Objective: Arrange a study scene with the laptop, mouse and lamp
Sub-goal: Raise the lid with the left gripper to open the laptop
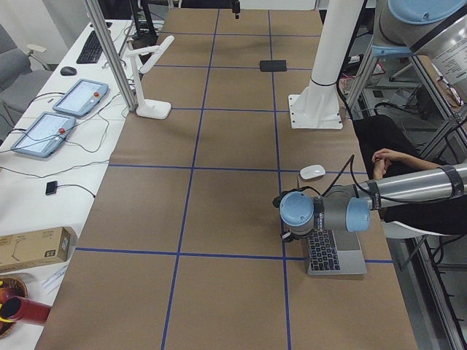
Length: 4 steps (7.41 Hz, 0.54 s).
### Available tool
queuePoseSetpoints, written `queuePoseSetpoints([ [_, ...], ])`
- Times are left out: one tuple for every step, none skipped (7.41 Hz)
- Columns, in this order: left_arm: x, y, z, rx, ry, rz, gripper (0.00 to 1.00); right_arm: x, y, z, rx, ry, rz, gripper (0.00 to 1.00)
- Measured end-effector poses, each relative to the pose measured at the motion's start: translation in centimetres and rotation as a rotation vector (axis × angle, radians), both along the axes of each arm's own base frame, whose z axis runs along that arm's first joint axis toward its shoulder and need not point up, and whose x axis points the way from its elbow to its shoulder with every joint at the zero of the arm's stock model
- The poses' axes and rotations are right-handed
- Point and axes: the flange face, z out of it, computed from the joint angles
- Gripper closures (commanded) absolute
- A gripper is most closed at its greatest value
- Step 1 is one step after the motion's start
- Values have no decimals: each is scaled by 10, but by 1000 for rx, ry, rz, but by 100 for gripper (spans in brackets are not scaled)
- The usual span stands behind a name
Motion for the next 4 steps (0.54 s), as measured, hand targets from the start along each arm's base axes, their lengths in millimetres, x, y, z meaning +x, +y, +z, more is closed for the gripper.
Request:
queuePoseSetpoints([
  [-1, 0, -1, 3, 0, -5, 63, 0, 0, 0, 0, 0, 0, 0],
  [-2, 0, -2, 5, 1, -10, 74, 0, 0, 0, 0, 0, 0, 0],
  [-4, 0, -2, 5, 1, -16, 80, 0, 0, 0, 0, 0, 0, 0],
  [-6, 0, -2, 4, 0, -25, 82, 0, 0, 0, 0, 0, 0, 0],
])
